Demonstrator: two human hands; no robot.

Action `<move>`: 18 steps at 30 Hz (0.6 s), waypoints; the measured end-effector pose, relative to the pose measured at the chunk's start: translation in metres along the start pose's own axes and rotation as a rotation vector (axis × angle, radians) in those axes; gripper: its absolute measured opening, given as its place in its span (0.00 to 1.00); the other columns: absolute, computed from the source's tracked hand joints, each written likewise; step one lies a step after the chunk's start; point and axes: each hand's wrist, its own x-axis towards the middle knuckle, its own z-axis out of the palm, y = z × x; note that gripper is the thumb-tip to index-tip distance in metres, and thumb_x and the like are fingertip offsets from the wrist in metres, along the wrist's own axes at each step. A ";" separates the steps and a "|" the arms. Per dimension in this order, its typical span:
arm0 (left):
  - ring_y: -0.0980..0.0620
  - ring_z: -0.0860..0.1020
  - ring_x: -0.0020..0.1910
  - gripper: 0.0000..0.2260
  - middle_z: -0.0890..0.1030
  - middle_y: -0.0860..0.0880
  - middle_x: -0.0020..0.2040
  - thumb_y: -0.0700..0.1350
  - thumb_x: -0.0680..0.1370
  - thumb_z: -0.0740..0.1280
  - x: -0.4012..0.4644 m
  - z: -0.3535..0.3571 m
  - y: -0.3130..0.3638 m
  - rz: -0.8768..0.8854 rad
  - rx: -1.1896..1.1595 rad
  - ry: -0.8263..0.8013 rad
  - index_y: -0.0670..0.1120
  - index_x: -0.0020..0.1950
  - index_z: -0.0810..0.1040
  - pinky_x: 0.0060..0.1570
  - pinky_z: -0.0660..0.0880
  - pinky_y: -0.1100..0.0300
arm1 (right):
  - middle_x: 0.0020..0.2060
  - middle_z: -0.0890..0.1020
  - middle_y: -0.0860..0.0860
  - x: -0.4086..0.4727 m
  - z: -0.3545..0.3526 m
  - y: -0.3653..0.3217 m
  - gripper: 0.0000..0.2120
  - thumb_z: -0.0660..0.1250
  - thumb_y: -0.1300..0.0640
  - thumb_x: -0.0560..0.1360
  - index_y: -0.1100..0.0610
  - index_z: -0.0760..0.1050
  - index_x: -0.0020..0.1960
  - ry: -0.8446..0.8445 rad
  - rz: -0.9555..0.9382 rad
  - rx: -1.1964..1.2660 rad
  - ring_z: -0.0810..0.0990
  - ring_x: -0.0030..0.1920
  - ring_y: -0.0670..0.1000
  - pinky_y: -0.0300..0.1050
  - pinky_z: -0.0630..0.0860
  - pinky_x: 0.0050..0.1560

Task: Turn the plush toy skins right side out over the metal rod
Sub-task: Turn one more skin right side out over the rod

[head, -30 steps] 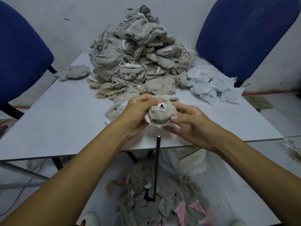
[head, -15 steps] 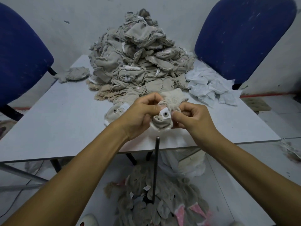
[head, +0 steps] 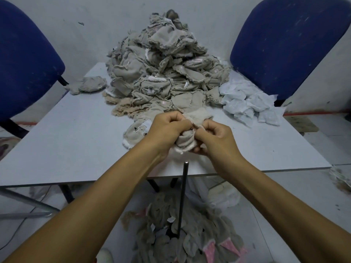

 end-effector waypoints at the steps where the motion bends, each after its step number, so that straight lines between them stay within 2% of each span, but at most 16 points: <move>1: 0.56 0.71 0.23 0.14 0.72 0.51 0.24 0.31 0.73 0.68 0.001 -0.002 -0.001 0.013 0.017 0.035 0.43 0.30 0.71 0.27 0.68 0.66 | 0.33 0.77 0.60 -0.004 -0.001 0.000 0.06 0.70 0.64 0.71 0.64 0.73 0.40 -0.101 0.018 0.040 0.79 0.35 0.55 0.47 0.82 0.40; 3: 0.57 0.70 0.23 0.12 0.72 0.53 0.22 0.35 0.69 0.70 -0.001 -0.003 -0.006 0.053 0.094 0.130 0.45 0.29 0.72 0.25 0.66 0.66 | 0.39 0.78 0.63 -0.012 -0.002 0.005 0.14 0.73 0.59 0.71 0.67 0.71 0.44 -0.199 0.024 -0.024 0.81 0.42 0.60 0.53 0.84 0.47; 5: 0.54 0.70 0.26 0.07 0.72 0.54 0.24 0.43 0.64 0.69 -0.006 0.002 -0.013 0.089 0.200 0.219 0.48 0.28 0.73 0.29 0.67 0.61 | 0.37 0.79 0.64 -0.014 0.000 0.008 0.15 0.74 0.54 0.72 0.65 0.72 0.43 -0.096 -0.063 -0.234 0.83 0.42 0.63 0.60 0.83 0.48; 7: 0.54 0.71 0.29 0.05 0.73 0.54 0.26 0.47 0.62 0.68 -0.010 0.006 -0.015 0.087 0.239 0.246 0.49 0.28 0.74 0.34 0.69 0.56 | 0.34 0.80 0.61 -0.010 -0.001 0.009 0.14 0.73 0.52 0.73 0.60 0.73 0.38 0.015 -0.157 -0.399 0.82 0.40 0.64 0.64 0.80 0.44; 10: 0.50 0.73 0.35 0.05 0.75 0.53 0.28 0.46 0.63 0.68 -0.008 0.002 -0.009 0.004 0.134 0.103 0.51 0.27 0.76 0.40 0.71 0.53 | 0.28 0.74 0.54 -0.004 -0.006 0.009 0.16 0.74 0.49 0.70 0.55 0.70 0.33 0.069 -0.137 -0.385 0.76 0.35 0.64 0.69 0.77 0.42; 12: 0.50 0.74 0.36 0.03 0.75 0.52 0.31 0.44 0.64 0.66 -0.009 0.000 -0.006 0.015 0.103 -0.001 0.50 0.30 0.77 0.40 0.72 0.54 | 0.26 0.71 0.49 -0.001 -0.009 0.007 0.17 0.75 0.51 0.70 0.53 0.70 0.30 0.099 -0.094 -0.302 0.71 0.32 0.55 0.69 0.78 0.41; 15: 0.49 0.75 0.38 0.04 0.75 0.51 0.33 0.41 0.65 0.70 -0.010 -0.003 -0.005 0.094 0.124 -0.132 0.48 0.37 0.78 0.40 0.77 0.53 | 0.25 0.73 0.49 0.007 -0.016 0.008 0.17 0.73 0.61 0.72 0.51 0.73 0.28 0.148 -0.020 -0.136 0.74 0.34 0.53 0.64 0.81 0.42; 17: 0.49 0.75 0.37 0.08 0.75 0.52 0.33 0.39 0.66 0.75 -0.013 -0.003 -0.007 0.098 0.196 -0.206 0.46 0.41 0.79 0.44 0.78 0.50 | 0.27 0.76 0.52 0.011 -0.019 0.010 0.16 0.70 0.64 0.72 0.52 0.75 0.28 0.194 0.020 -0.145 0.76 0.34 0.53 0.60 0.81 0.41; 18: 0.49 0.74 0.37 0.10 0.75 0.53 0.34 0.38 0.67 0.78 -0.015 -0.002 -0.008 0.080 0.241 -0.215 0.46 0.42 0.79 0.46 0.78 0.47 | 0.27 0.77 0.52 0.012 -0.019 0.012 0.16 0.69 0.66 0.72 0.53 0.75 0.29 0.206 0.032 -0.158 0.76 0.33 0.53 0.54 0.80 0.37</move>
